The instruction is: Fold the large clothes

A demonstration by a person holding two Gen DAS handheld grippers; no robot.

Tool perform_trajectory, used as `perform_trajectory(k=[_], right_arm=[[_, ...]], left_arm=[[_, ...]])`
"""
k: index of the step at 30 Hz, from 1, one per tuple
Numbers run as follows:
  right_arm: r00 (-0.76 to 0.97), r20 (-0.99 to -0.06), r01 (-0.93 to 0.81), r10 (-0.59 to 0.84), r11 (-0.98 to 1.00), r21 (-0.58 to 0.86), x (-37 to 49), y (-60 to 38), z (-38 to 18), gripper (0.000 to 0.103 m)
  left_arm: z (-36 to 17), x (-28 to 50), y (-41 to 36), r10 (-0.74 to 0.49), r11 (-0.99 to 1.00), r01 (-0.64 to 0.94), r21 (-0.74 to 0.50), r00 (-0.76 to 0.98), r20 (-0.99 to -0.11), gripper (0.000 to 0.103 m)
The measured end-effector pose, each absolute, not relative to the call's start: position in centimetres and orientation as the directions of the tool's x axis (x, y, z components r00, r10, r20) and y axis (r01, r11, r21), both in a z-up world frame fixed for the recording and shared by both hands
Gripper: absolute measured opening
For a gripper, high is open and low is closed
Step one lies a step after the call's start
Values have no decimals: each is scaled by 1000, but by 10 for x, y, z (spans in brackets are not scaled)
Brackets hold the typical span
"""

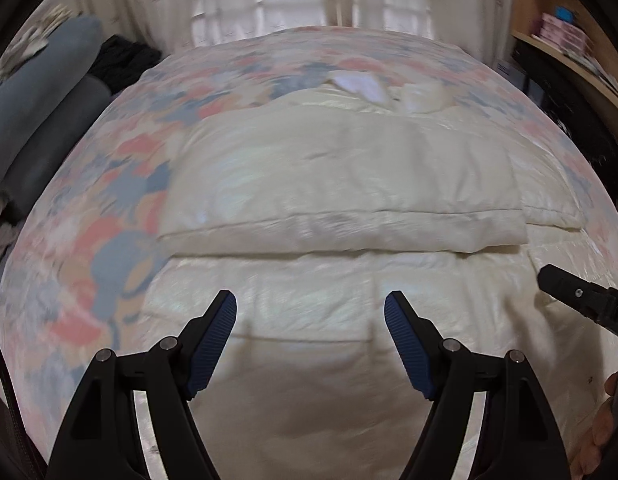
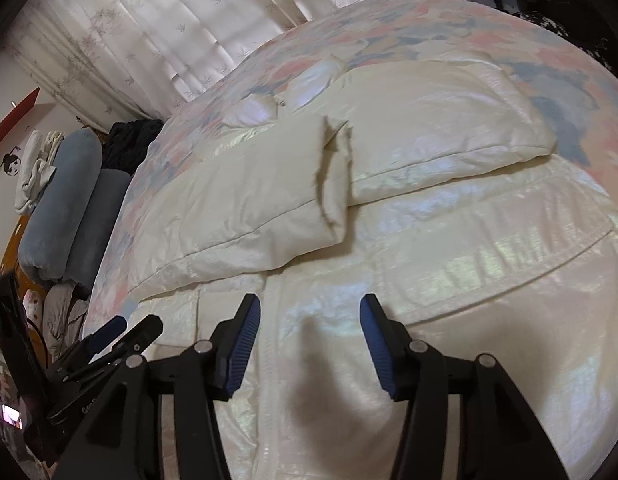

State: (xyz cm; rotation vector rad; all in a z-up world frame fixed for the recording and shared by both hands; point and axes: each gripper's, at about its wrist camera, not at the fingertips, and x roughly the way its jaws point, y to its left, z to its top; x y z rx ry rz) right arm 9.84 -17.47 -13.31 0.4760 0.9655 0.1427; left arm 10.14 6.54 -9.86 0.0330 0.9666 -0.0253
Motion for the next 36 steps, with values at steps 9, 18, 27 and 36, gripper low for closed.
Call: perform_trajectory(k=[9,18,27,36], right_arm=[[561,-748,106,354,866,489,130,-181,-126,61],[506,-782,202,364,831,517,193,-192,-159,61],[638,-723,-65,264,955,291,190,-129,-89,9],[757,-648,25,84,987,158,221,-151,-52,9]], left_arm=[[-105,90,126,-4,992,-101,-74,565,-825,75],[-112,94,149,-23,981,-145,-130,576,-817,75],[-108,98,149,-20,976,-159,-148,613,-790,75],[-104,107,150,5,980,-159,-120,625,-780,75]])
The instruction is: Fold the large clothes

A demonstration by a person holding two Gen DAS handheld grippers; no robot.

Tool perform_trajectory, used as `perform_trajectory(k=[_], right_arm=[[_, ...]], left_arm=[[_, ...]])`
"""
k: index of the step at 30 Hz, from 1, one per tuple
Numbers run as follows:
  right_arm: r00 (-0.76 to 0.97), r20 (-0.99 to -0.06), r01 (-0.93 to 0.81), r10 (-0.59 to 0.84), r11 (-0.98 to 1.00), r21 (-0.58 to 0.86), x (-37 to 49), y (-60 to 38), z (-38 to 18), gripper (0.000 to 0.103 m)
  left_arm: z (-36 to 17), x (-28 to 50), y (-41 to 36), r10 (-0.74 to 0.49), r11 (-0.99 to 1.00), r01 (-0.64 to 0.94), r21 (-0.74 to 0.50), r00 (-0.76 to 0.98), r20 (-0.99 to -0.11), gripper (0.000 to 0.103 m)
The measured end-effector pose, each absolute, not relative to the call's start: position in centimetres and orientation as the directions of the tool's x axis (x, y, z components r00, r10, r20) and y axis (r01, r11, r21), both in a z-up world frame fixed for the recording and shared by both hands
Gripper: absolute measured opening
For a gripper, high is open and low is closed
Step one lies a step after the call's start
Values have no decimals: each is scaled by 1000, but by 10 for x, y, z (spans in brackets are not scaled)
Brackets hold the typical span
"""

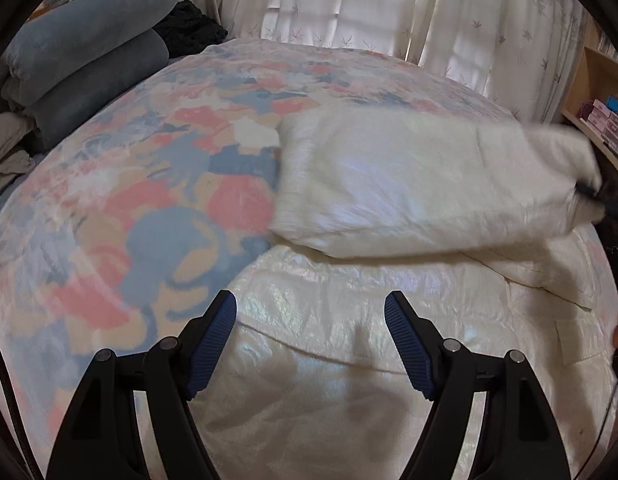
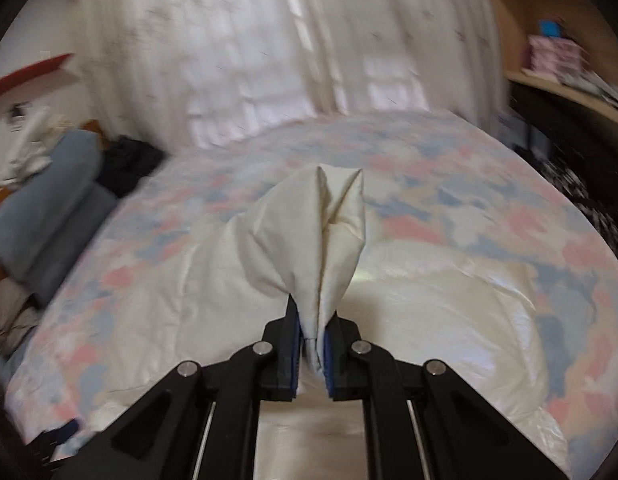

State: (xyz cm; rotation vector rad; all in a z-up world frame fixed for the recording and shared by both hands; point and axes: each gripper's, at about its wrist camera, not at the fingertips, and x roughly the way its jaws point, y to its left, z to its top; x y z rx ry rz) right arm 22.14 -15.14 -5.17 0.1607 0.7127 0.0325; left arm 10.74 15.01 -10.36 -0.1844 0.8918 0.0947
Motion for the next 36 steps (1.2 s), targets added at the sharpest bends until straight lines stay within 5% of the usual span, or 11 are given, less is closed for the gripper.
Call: perform_trajectory(k=[5,9,19,24,30,36], right_arm=[[521,-852,140,61,978,155,253,-185,-138,24],[566,-821,143,71,973,183,234,-194,-128,38],[678,-715,19,171,968,250,240,-167,-87,38],[653,-710,-71,262,955,287,270,-126,-103,38],[633,-765,-53,116,993,107,312,-115,-146,34],[675,-738,-4,-21,999,-31,318,-157,-161,27]], left_arm=[[-94,125,148,52,985,-160,-64,632,-773,75],[-80,144,148,86,985,-167,-31,650,-755,75],[-75,237,128,74,985,-165,-59,694,-716,75],[-109,286,112,2,983,-143,-118,642,-767,62],[-151,317,89,97,991,-137,14,624,-775,65],[-169,334,90,79,994,-111,15,597,-799,69]])
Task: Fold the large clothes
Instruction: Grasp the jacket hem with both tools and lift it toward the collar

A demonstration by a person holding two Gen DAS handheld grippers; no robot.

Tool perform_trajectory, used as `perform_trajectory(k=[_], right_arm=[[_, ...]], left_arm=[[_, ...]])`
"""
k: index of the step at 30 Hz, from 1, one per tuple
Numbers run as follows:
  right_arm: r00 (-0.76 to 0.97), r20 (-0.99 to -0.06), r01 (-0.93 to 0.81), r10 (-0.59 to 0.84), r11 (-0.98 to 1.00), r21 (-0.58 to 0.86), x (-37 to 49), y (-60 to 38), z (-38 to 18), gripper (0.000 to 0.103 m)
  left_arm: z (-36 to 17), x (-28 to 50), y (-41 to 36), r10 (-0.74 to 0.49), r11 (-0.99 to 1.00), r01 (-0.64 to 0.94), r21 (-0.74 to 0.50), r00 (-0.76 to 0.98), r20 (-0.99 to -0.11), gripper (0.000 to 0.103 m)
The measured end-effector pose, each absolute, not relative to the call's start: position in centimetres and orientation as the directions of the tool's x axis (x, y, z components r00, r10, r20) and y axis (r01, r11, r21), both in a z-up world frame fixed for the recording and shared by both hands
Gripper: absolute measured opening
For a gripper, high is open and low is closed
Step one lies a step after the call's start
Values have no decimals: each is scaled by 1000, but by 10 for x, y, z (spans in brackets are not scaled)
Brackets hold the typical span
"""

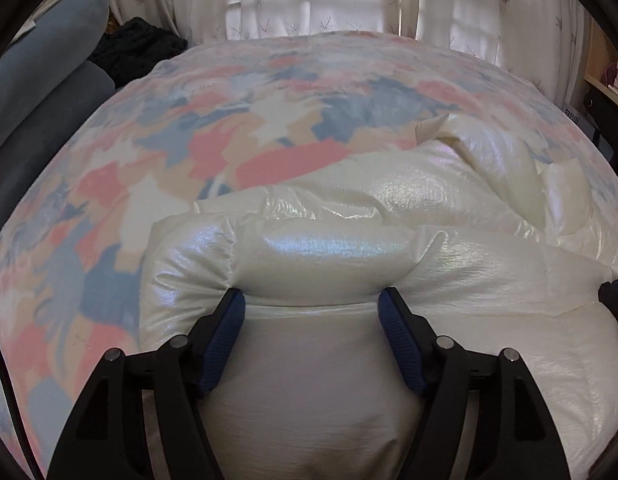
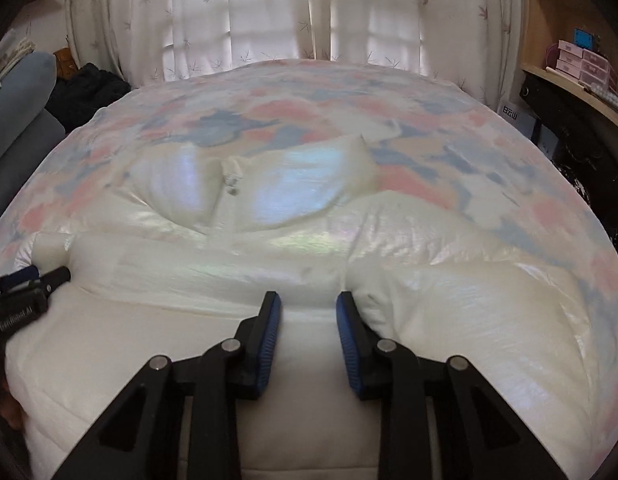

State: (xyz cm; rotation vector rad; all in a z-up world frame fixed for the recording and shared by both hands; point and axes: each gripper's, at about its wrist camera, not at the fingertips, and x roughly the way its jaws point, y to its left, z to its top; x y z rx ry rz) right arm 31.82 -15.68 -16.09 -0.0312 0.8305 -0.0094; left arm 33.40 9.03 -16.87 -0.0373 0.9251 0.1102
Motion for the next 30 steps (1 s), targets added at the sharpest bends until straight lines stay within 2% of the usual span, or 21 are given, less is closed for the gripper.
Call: perform_trajectory(k=[15,21,24,30], right_arm=[[673,-739,11,24,999,43,318,-177,-170,28],[668,-744,20,6,999,26,302,-186,-154,28],[669,-740,86,-71,996,-18,286,-196,-138,32],[666,-746,139,-5,983,118,238,-235,-117,32]], left_arm=[[-175,321,102,19,998,-62,-24,619,-785,70],[-160,309,107,46,998,-54,18,584,-810,70],[-144,292,117,45,998,-63,9,590,-806,70],[-118,244,137,39,996,-87,-17,604,-796,70]])
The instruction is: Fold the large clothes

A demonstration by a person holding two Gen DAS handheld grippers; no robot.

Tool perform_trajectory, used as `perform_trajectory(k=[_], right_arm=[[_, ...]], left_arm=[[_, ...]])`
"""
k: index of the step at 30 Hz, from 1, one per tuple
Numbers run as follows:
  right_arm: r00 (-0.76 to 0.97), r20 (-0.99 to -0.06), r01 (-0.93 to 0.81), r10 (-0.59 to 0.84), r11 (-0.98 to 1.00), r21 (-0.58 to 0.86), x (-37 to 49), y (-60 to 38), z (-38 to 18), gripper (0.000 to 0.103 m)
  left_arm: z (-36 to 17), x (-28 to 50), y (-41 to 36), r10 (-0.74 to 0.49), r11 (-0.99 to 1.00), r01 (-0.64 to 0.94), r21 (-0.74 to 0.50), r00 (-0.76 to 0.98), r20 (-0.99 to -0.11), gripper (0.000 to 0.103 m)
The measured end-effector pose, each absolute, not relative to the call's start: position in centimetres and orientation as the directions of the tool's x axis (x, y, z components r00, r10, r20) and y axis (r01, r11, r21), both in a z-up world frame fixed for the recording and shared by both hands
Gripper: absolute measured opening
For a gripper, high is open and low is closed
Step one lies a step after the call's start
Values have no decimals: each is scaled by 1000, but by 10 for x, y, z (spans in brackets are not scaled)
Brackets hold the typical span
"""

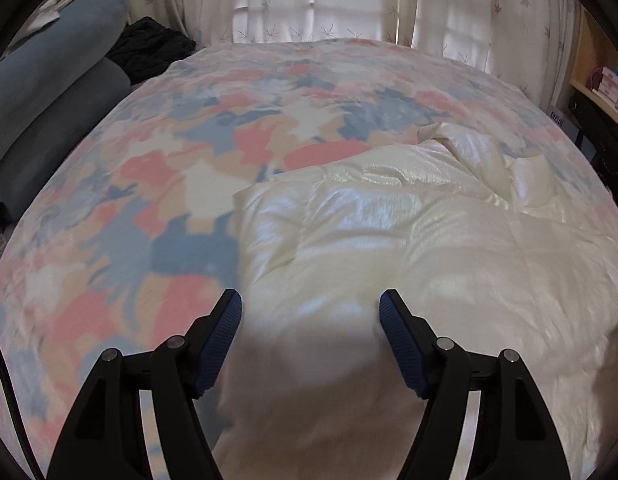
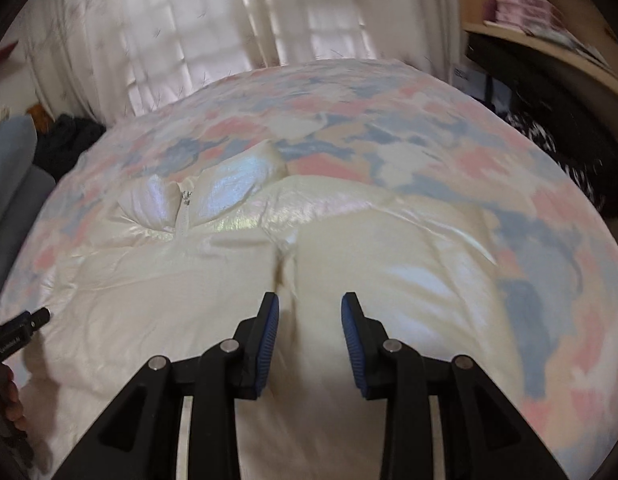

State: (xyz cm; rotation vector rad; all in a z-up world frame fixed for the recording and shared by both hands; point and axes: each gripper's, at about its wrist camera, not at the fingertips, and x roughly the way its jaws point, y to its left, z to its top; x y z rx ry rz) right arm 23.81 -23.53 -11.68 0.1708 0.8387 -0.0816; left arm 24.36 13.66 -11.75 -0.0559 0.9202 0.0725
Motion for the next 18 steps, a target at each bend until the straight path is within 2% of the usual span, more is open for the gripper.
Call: perform_trajectory(k=[9,18], right_arm=[[683,-730,132,31,977,165,169,-241,-95,32],[686,-724,87,76,979,186,137,-221,-87,32]], left_arm=[[-89,171,144,43,997,-74,-5,627,-778,70],[-79,130,135,19,999,-37,-5,620,-785,71]])
